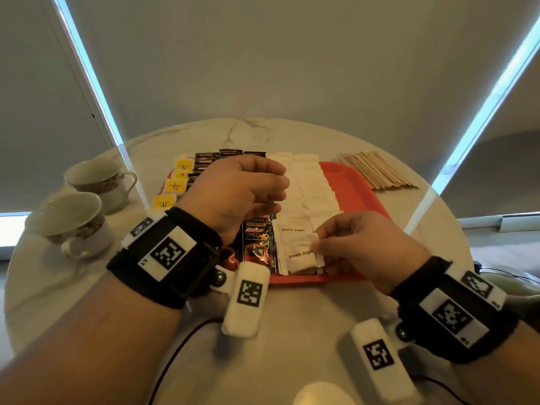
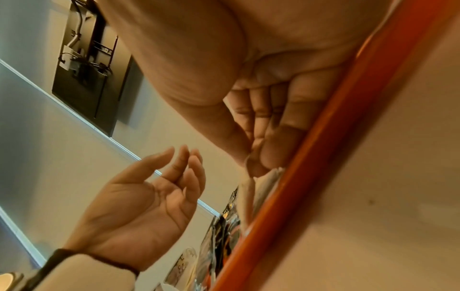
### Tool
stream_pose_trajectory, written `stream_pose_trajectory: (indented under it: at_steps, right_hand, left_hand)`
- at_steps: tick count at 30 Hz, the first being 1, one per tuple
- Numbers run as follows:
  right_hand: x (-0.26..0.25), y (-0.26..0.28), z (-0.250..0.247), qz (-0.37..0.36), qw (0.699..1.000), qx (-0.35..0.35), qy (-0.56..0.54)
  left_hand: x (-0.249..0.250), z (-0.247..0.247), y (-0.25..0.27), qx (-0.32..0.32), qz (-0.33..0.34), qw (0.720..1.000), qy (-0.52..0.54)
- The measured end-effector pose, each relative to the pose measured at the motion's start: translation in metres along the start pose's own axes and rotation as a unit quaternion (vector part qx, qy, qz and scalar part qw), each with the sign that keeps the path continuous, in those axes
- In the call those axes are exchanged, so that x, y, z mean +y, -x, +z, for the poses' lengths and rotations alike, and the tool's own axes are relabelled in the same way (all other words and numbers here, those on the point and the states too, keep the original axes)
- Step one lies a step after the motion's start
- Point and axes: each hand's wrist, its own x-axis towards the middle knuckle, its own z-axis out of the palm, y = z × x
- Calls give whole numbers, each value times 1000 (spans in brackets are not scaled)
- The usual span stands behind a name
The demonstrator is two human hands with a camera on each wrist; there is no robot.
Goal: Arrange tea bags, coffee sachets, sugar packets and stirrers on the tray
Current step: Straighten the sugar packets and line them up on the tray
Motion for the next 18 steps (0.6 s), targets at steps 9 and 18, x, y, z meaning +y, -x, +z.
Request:
stream_pose_trajectory:
  at_steps: [9, 18]
  right_hand:
    - [2, 11, -2, -19, 995, 18, -97]
    - [-1, 17, -9, -21, 981, 52, -188]
  left_hand:
    - [-10, 5, 39, -80, -6, 954, -287]
    - [-11, 25, 50, -107, 3, 833, -542]
